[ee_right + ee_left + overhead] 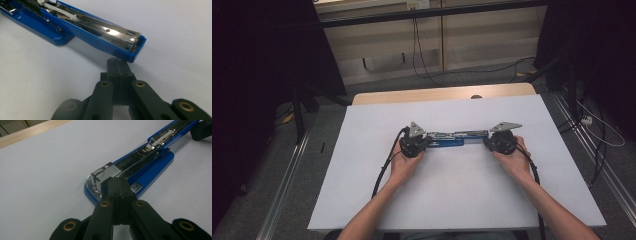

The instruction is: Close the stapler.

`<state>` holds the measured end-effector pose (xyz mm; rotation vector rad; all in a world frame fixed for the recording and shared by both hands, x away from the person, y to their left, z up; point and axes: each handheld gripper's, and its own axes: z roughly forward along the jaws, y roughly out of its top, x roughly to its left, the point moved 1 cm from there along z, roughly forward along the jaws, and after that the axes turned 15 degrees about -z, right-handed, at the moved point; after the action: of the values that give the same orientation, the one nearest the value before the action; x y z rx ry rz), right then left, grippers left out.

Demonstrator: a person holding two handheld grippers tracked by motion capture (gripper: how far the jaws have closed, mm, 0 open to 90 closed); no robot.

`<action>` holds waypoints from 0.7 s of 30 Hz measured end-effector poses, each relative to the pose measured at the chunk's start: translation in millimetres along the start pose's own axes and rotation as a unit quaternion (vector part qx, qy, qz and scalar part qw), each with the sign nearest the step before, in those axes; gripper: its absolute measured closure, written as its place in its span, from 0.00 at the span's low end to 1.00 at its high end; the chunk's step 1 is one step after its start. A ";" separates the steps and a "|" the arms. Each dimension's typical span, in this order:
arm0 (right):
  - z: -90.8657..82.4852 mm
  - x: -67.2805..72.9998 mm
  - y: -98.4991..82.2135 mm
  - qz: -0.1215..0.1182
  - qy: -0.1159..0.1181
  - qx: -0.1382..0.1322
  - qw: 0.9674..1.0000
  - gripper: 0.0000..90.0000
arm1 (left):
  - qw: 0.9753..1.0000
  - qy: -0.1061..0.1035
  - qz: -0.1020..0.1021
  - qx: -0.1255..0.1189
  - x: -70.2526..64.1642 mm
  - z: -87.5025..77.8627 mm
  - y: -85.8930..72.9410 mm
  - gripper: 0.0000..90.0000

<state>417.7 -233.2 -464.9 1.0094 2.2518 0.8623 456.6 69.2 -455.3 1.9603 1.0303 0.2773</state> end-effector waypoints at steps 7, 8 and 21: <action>0.7 -1.1 0.1 0.006 0.002 -0.001 1.000 1.00 | 1.000 -0.003 -0.001 0.000 -0.8 0.8 0.0 1.00; 0.7 -1.2 0.1 0.006 0.002 -0.001 1.000 1.00 | 1.000 -0.003 0.000 0.000 -0.9 0.8 0.0 1.00; 0.3 -2.1 0.0 0.010 0.000 -0.004 1.000 1.00 | 1.000 0.000 -0.006 0.002 -1.9 0.9 0.5 1.00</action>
<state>419.1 -234.8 -464.6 1.0304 2.2388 0.8795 456.2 67.2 -455.1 1.9563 1.0441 0.2692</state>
